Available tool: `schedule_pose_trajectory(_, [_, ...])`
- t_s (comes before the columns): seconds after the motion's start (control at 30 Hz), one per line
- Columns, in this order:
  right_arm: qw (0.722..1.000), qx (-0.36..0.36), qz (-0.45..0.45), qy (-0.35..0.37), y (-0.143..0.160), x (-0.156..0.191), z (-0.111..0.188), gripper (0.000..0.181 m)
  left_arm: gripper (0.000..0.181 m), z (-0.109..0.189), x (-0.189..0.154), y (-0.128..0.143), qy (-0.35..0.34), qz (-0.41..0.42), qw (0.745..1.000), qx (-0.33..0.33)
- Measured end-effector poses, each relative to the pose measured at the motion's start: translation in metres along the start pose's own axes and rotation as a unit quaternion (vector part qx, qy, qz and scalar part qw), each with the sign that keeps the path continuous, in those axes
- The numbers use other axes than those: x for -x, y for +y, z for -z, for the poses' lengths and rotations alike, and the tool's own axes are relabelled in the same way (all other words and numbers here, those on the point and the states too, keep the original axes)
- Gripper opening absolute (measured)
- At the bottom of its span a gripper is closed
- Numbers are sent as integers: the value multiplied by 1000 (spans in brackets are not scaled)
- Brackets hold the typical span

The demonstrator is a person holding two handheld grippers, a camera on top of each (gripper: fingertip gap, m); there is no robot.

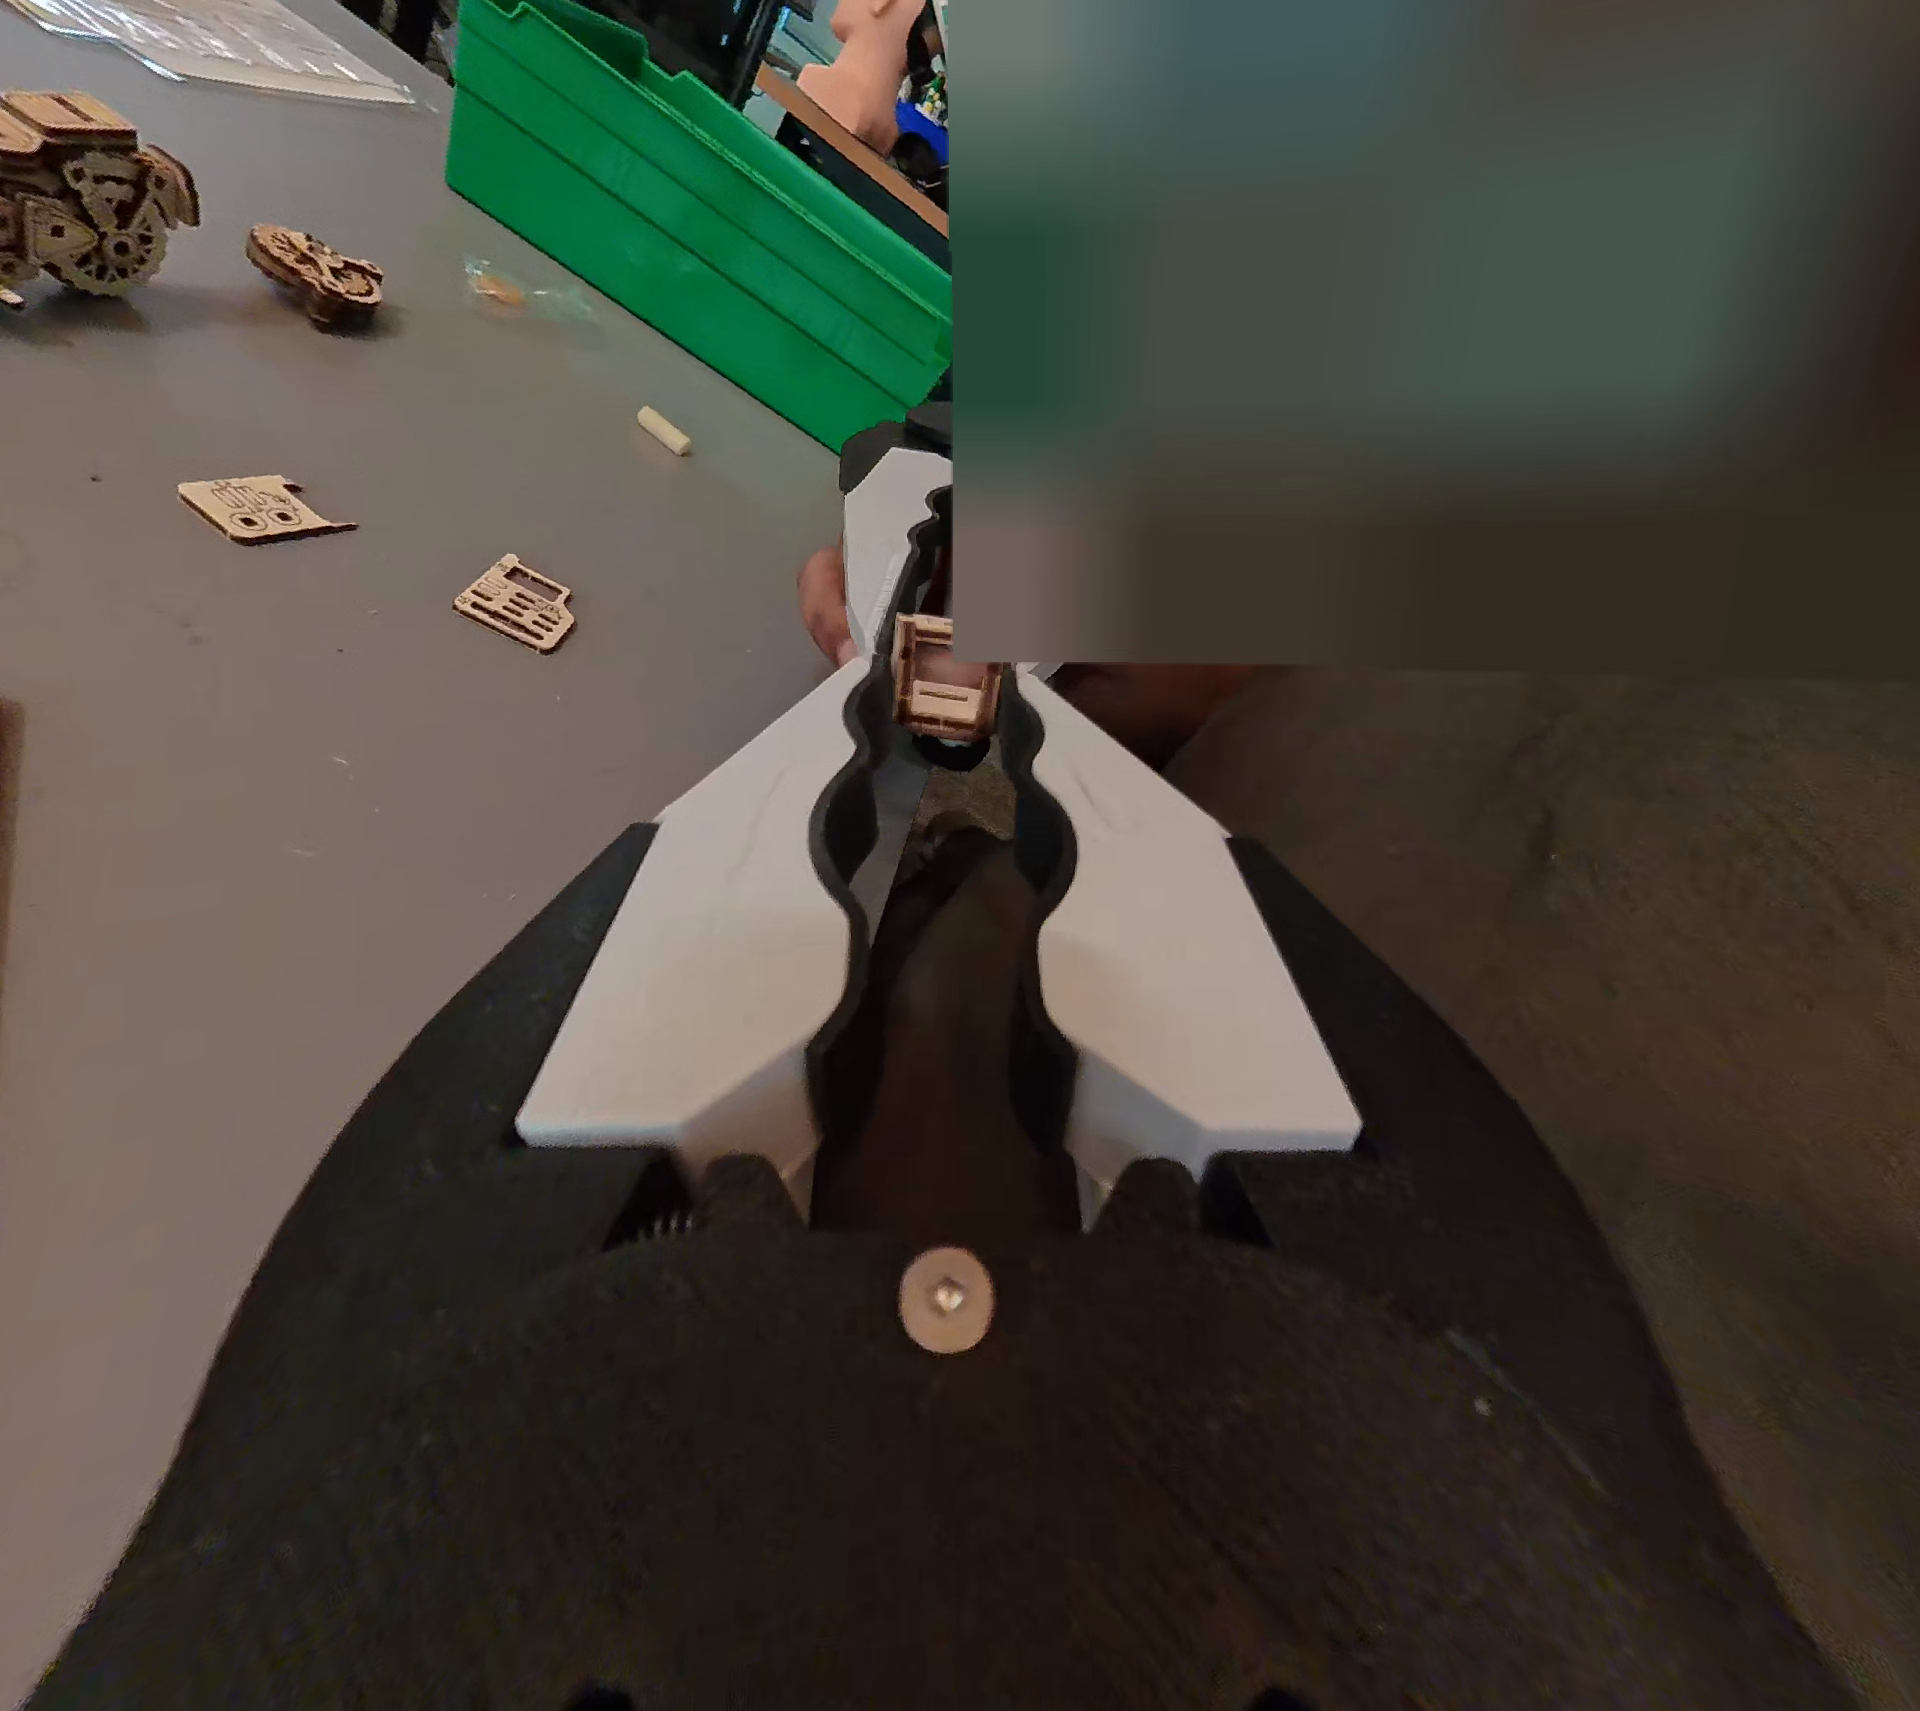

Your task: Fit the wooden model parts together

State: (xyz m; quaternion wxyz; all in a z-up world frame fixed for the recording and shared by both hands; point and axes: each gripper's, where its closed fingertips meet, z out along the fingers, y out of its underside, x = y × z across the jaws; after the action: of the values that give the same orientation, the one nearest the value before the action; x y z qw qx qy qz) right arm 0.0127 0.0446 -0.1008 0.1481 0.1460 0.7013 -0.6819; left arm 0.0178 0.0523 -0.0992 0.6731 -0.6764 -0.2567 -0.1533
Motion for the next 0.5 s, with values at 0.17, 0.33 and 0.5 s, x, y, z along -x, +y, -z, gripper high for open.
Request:
schedule_pose_trajectory(0.17, [1000, 7, 11, 6, 2, -1, -1, 21, 20, 0, 2, 2, -9, -7, 1000, 6])
schedule_pose_trajectory(0.33, [1000, 16, 17, 8, 5, -1, -2, 21, 19, 1, 1, 1, -5, -6, 1000, 5])
schedule_pose_trajectory(0.5, [1000, 15, 14, 1, 6, 1, -2, 21, 18, 1, 0, 2, 1, -7, 1000, 6])
